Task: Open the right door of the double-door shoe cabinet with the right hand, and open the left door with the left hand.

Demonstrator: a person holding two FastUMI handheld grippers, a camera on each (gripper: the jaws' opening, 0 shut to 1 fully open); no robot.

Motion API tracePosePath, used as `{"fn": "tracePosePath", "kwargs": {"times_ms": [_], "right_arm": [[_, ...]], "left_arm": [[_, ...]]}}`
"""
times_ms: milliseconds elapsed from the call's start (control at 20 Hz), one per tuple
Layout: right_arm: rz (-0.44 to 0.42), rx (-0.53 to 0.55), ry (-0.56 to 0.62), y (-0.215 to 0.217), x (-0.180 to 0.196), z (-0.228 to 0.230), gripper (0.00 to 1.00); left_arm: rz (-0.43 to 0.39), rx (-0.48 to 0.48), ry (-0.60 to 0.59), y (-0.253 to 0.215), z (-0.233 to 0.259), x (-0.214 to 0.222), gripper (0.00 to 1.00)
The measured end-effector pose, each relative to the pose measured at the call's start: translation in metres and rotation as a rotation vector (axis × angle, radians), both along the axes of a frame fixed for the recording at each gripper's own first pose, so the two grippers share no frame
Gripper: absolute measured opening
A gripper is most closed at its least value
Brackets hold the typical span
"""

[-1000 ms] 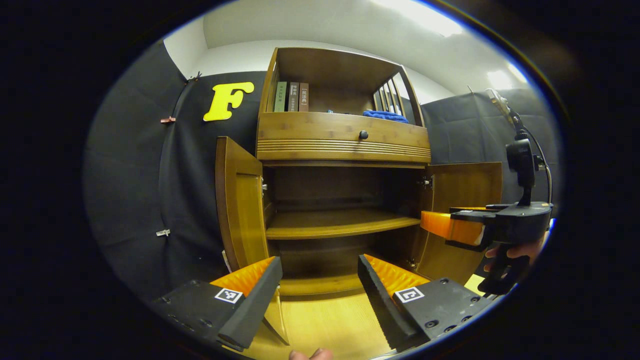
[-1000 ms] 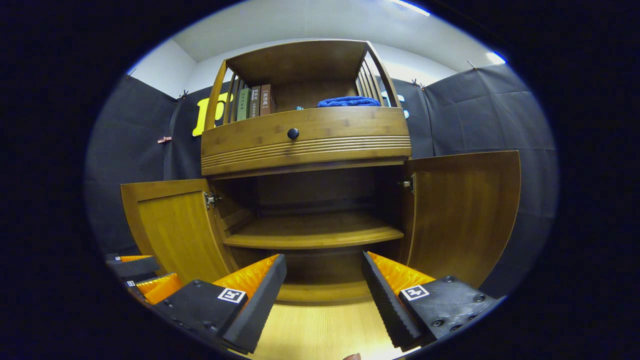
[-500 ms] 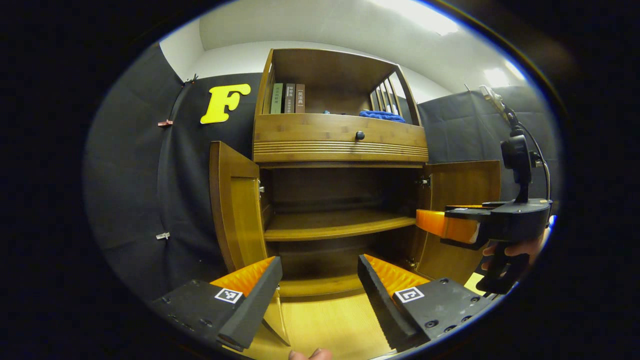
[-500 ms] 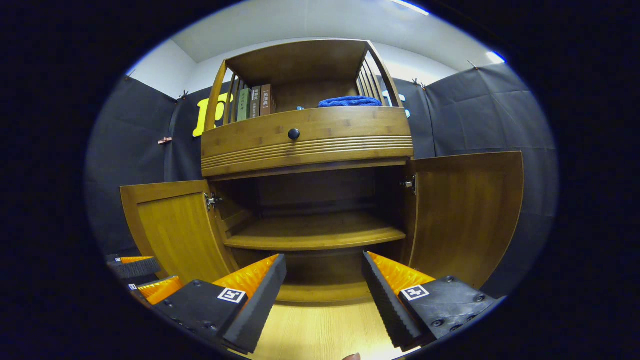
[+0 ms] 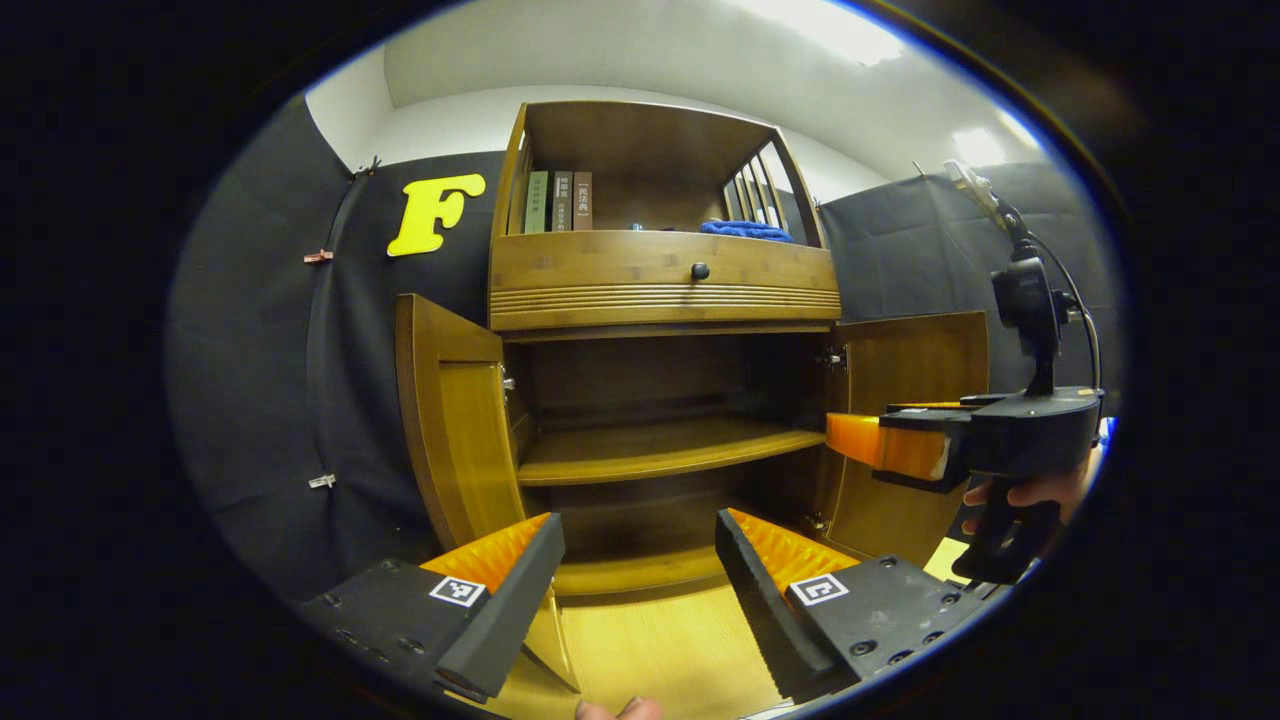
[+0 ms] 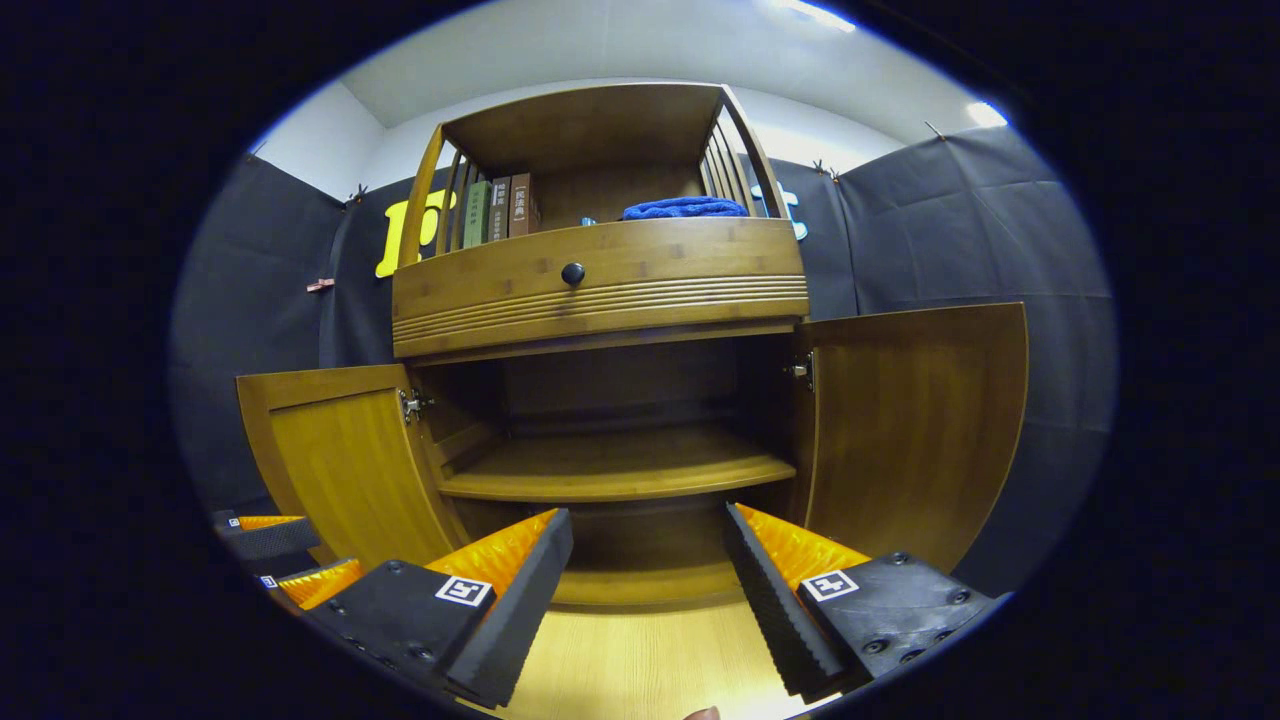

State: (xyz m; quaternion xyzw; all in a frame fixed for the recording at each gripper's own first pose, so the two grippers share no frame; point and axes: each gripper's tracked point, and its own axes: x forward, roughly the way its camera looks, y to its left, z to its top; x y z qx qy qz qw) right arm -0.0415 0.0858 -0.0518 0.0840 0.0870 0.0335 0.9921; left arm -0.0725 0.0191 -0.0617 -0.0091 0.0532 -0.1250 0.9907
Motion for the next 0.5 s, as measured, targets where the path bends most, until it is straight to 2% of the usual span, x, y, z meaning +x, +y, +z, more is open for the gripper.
{"fn": "tracePosePath", "kwargs": {"times_ms": [100,150,200,250,450,500], "right_arm": [[-0.004,0.005,0.003,-0.0004,-0.0014,-0.0008,0.96],[-0.006,0.010,0.001,0.0001,-0.0018,-0.0003,0.92],[-0.006,0.010,0.000,0.0007,-0.0017,-0.0001,0.92],[-0.004,0.008,-0.002,0.0009,-0.0019,-0.0005,0.96],[0.011,0.003,-0.004,0.0030,-0.0018,0.0007,0.96],[0.014,0.002,-0.006,0.0033,-0.0016,0.0019,0.92]], "left_arm": [[-0.003,0.002,0.003,-0.0010,-0.0022,-0.0006,0.93],[-0.009,0.000,0.006,-0.0026,-0.0031,-0.0016,0.93],[-0.011,0.000,0.005,-0.0033,-0.0030,-0.0018,0.93],[-0.013,0.002,0.005,-0.0036,-0.0028,-0.0023,0.95],[-0.009,0.000,0.005,-0.0018,-0.0013,-0.0041,0.93],[-0.006,-0.002,0.007,-0.0010,-0.0018,-0.0047,0.93]]}}
